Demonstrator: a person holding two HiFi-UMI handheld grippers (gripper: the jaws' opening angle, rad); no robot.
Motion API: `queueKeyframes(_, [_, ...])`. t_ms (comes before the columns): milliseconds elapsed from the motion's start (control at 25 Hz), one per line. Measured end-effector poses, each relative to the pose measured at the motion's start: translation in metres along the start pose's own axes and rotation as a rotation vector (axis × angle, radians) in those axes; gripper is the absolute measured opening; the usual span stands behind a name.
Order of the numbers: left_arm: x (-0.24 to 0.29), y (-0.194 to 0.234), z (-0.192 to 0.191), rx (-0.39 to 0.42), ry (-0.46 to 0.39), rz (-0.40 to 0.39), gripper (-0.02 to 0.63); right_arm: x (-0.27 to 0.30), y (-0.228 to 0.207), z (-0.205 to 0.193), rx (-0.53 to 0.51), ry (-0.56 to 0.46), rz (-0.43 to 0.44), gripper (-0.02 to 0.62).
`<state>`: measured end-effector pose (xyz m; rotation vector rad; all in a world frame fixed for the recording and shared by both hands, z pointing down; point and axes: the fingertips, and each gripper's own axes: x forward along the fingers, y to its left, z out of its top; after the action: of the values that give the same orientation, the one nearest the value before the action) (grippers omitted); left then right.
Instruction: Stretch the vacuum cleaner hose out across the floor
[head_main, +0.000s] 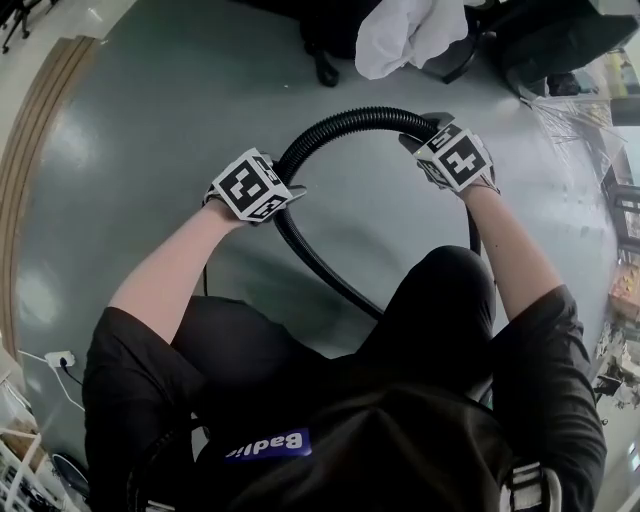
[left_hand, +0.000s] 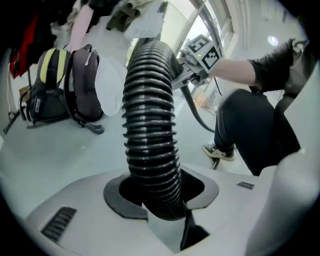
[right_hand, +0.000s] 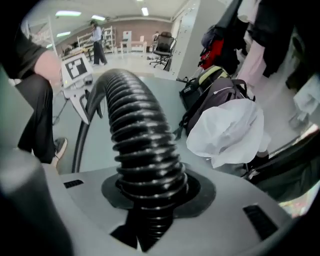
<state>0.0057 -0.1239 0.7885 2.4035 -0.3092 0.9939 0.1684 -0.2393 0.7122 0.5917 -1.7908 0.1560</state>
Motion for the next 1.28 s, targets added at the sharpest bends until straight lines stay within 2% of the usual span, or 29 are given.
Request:
queueKeyframes(40, [-0.007,0.000,-0.001,0.045,0.035,0.018,0.173,0.003,0.001,-0.004,-0.059,0.036,-0.020,0.149])
queueKeyframes(80, [-0.014,0.000,0.000,0.089,0.065,0.031,0.173,0.006,0.005,-0.004,-0.132,0.065,-0.036,0.250])
queueKeyframes(120, [-0.023,-0.001,0.003,0.126,0.093,0.036,0.172,0.006,0.012,0.002,-0.217,0.082,-0.048,0.284])
queueKeyframes(200, [-0.042,-0.001,0.008,0.182,0.169,0.031,0.172,0.003,0.036,0.031,-0.406,0.077,-0.068,0.284])
queueKeyframes(320, [-0.072,0.007,0.004,0.277,0.372,0.046,0.169,-0.001,0.087,0.087,-0.692,0.018,-0.111,0.321])
queueKeyframes(400, [-0.095,0.011,-0.003,0.346,0.512,0.042,0.169,0.003,0.122,0.126,-0.794,-0.066,-0.120,0.321])
queueKeyframes(440, [-0.106,0.013,-0.004,0.383,0.561,0.043,0.169,0.008,0.137,0.143,-0.806,-0.101,-0.112,0.321])
queueKeyframes(520, [-0.123,0.017,0.002,0.450,0.593,0.069,0.170,0.020,0.154,0.168,-0.749,-0.145,-0.079,0.319])
queueKeyframes(560, [-0.127,0.021,0.007,0.485,0.571,0.103,0.170,0.025,0.156,0.176,-0.685,-0.157,-0.062,0.291])
queueKeyframes(600, [-0.128,0.026,0.013,0.520,0.522,0.150,0.182,0.028,0.152,0.181,-0.609,-0.165,-0.045,0.113])
queueKeyframes(640, [-0.128,0.033,0.018,0.545,0.455,0.202,0.190,0.031,0.146,0.184,-0.532,-0.164,-0.028,0.077])
queueKeyframes(680, [-0.129,0.040,0.020,0.552,0.386,0.250,0.212,0.033,0.139,0.185,-0.463,-0.157,-0.017,0.077])
queueKeyframes(720, [-0.132,0.047,0.018,0.539,0.327,0.288,0.323,0.035,0.130,0.185,-0.400,-0.148,-0.012,0.077])
queueKeyframes(760, [-0.137,0.055,0.014,0.509,0.274,0.318,0.380,0.037,0.121,0.186,-0.337,-0.139,-0.012,0.077])
queueKeyframes(800, [-0.143,0.063,0.010,0.472,0.221,0.346,0.386,0.037,0.111,0.188,-0.273,-0.132,-0.013,0.077])
queueKeyframes(880, [-0.156,0.077,0.005,0.396,0.099,0.404,0.437,0.032,0.096,0.195,-0.164,-0.129,-0.008,0.077])
queueKeyframes(1000, [-0.170,0.097,-0.007,0.296,-0.040,0.504,0.443,0.021,0.093,0.211,-0.081,-0.141,0.012,0.078])
queueKeyframes(1160, [-0.174,0.133,-0.044,0.148,-0.136,0.630,0.443,0.001,0.077,0.225,-0.057,-0.156,-0.015,0.077])
queueKeyframes(1280, [-0.159,0.156,-0.089,0.045,-0.144,0.653,0.443,-0.012,0.057,0.229,0.011,-0.143,-0.034,0.078])
